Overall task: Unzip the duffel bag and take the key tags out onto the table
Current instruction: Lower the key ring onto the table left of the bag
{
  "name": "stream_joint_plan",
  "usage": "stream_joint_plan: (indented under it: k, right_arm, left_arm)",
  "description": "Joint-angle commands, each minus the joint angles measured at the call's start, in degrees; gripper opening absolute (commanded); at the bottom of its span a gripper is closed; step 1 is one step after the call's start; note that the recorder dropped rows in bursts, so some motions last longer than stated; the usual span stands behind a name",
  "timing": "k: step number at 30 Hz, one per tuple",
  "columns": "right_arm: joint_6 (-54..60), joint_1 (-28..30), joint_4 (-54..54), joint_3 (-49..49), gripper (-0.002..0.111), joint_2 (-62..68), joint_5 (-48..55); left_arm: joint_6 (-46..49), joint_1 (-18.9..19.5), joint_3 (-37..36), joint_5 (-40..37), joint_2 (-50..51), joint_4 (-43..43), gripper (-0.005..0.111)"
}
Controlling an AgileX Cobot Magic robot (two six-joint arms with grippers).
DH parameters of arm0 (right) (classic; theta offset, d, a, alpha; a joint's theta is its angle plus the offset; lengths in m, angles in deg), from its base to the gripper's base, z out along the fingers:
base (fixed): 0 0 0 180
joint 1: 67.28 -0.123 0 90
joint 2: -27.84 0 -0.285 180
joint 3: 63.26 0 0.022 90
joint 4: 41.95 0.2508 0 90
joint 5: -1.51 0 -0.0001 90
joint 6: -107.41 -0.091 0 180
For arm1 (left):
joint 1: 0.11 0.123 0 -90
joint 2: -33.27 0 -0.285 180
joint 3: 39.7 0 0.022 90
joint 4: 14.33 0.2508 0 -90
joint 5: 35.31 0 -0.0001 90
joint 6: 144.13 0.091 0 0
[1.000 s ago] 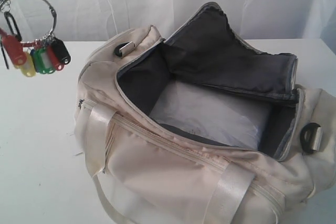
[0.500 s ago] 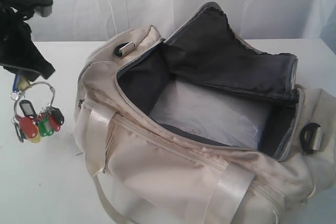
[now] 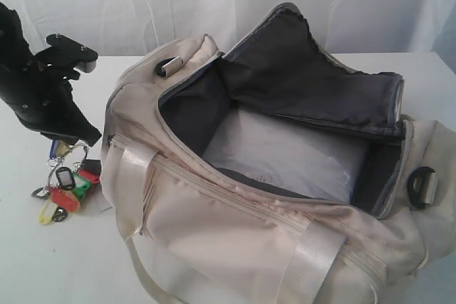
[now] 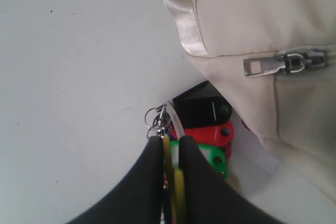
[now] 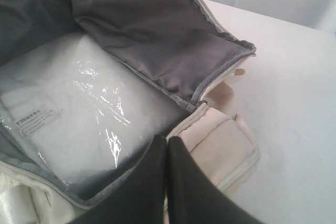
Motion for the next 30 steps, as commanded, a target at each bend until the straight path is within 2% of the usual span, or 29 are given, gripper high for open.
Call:
stream_joint_plan:
  k: [1,9,11,15,16,19,23,30]
  right_arm:
    - [-0.22,0.32,0.02,-0.19,0.0,-0.33,-0.97]
    - [-0.22,0.32,0.02,-0.19,0.0,-0.33,-1.13]
    - [-0.22,0.32,0.02,-0.19,0.0,-0.33,-1.13]
    - [-0.22,0.32,0.02,-0.19,0.0,-0.33,-1.27]
    - [-0.22,0.32,0.17,-0.19,0.0,-0.33,-1.3]
    - [-0.22,0.32,0.28,-0.19,0.0,-0.33,-1.3]
    - [-0.22,0.32,0.27,-0.19,0.0,-0.33,-1.67]
    - [-0.22,0.32,0.27,-0.19,0.0,-0.33,-1.92]
  left_arm:
    - [-0.58,0.16,-2.87,4.69,0.09,-1.42,0.0]
    - [-0.13,0.16,-6.02,9.67,0.09,-1.42,0.0]
    - [-0.13,0.16,-6.02,9.56,0.09,-1.42,0.004]
    - [-0.13,0.16,-6.02,9.31,0.09,-3.52,0.028]
    - [-0.13,0.16,-6.02,9.16,0.09,-4.74,0.037]
    - [-0.13,0.05,-6.02,8.11,-0.13,-7.09,0.052]
    - [-0.13,0.05,-5.02,4.67,-1.82,-7.5,0.054]
    - [0.91,0.05,1.28,-6.86,-9.93,-7.72,0.054]
